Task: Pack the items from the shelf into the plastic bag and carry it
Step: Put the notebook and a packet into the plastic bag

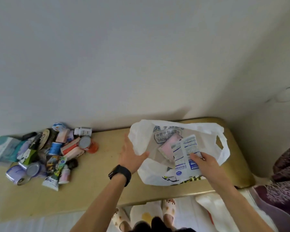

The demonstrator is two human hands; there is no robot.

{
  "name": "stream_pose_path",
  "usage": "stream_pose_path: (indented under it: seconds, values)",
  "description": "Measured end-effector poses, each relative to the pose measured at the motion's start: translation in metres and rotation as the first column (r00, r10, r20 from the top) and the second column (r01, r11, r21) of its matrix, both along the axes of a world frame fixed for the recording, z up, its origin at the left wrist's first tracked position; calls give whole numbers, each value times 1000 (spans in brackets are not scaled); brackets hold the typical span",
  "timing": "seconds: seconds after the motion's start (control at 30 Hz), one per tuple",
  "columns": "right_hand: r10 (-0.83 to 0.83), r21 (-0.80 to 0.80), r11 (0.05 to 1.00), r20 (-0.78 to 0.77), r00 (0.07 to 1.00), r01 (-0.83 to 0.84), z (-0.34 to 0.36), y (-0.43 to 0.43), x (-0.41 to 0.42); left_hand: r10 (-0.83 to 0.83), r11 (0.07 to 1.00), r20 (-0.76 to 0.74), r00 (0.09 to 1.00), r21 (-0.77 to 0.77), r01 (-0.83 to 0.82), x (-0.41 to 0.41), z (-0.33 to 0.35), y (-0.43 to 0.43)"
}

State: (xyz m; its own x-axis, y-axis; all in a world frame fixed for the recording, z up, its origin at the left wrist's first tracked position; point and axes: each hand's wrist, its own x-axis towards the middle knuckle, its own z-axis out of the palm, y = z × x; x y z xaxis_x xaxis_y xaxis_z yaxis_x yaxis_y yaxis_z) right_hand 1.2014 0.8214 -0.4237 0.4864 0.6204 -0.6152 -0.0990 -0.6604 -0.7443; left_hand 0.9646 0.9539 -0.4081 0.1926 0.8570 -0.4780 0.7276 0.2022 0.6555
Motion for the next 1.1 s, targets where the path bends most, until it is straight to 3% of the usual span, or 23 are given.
stream_pose_path:
  seconds: [0.07, 0.27, 0.33, 0.43, 0.53, 0.63, 0.73, 0.93, 1.0, 1.1]
  values:
    - [-9, -25, 1000, -12, 1000, 9, -18, 19, 10, 19, 999, -32, 999, 31, -18, 7, -4, -3]
    - [169, -152, 971, -112, 979, -185, -65, 71, 8, 69, 997, -50, 996, 28, -67, 22, -2, -2]
    - [271, -144, 950, -70, 960, -278, -69, 79, -2, 50, 995, -71, 996, 87, -44, 23, 3, -3]
    - [534, -141, 844, 137, 835, -517, -68, 78, -14, 33, 993, -62, 998, 120, -25, 23, 7, -4]
    - [713, -239, 701, 230, 662, -672, -76, 62, -20, 39, 994, -25, 999, 108, -36, 24, 8, -8]
    - [775, -297, 632, 259, 577, -716, -81, 45, -17, 35, 995, 5, 999, 98, -36, 22, 6, -11]
    - [768, -327, 639, 322, 553, -696, -55, 37, -17, 25, 995, 21, 999, 95, -27, 18, 2, -11]
    - [494, 29, 816, 485, 722, -577, 9, 34, -43, 104, 982, 97, 990, 145, -118, -12, 2, -25]
    - [417, 201, 781, 537, 733, -591, 33, 35, -64, 171, 973, 69, 983, 148, -180, -36, -3, -32]
    - [385, 350, 646, 617, 686, -678, 64, 44, -109, 257, 961, -25, 966, 115, -252, -88, -14, -46]
